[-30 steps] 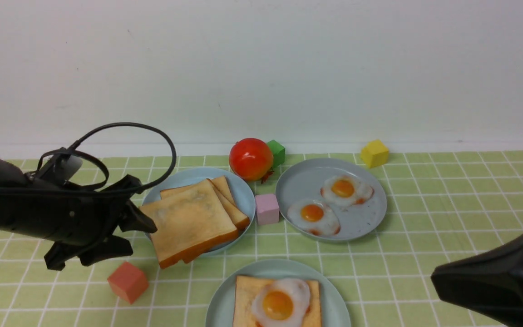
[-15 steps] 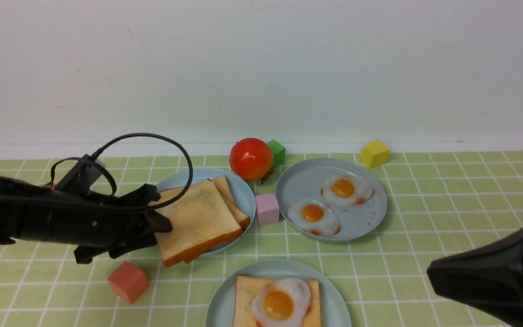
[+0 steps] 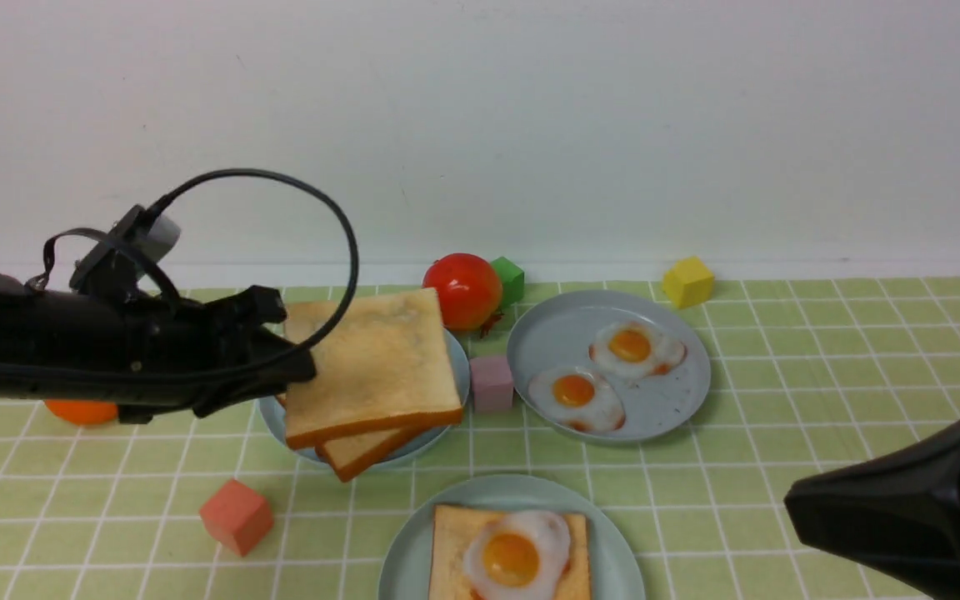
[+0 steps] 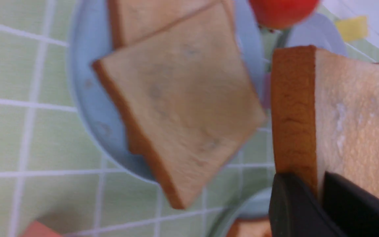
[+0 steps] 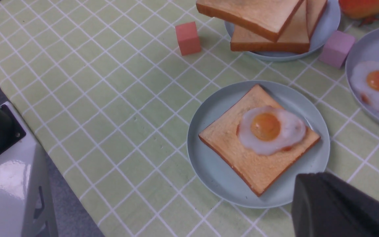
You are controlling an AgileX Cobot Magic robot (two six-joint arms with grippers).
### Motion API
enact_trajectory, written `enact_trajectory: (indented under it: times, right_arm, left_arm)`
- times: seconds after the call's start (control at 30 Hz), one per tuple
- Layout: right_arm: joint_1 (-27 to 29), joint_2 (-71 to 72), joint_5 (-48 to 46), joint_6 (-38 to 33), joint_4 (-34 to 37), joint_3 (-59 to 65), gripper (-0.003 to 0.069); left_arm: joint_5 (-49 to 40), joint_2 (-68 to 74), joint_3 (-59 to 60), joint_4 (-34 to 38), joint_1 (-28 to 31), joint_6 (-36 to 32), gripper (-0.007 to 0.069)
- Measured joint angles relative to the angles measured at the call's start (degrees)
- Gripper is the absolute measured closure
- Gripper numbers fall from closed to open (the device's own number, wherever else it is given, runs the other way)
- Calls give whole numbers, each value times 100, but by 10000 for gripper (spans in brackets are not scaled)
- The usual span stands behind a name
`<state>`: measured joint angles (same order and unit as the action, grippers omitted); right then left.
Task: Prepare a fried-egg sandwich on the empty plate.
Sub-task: Use the left arm to place a slice of bread on the fried egg in the middle
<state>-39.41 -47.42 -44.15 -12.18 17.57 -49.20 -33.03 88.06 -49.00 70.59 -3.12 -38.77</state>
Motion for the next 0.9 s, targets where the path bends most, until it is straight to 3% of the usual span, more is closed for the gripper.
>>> enact_trajectory:
  times: [0.17,0.37,0.7,0.9]
  right_arm:
    - [0,0,-109,88,-11,248,630]
    - [0,-11,-706,648,-170,348,622]
    - [0,-11,-953,755,-236,348,608]
    - [0,-11,-965,755,-236,348,599]
  left_arm:
    - [-147,16,263,-41,-1048,-353,529]
    - [345,527,369,-24,-1964,-304,529]
    - [956,867,379,17,-2268,250,524]
    - [927,867,379,-151,-2268,332,412]
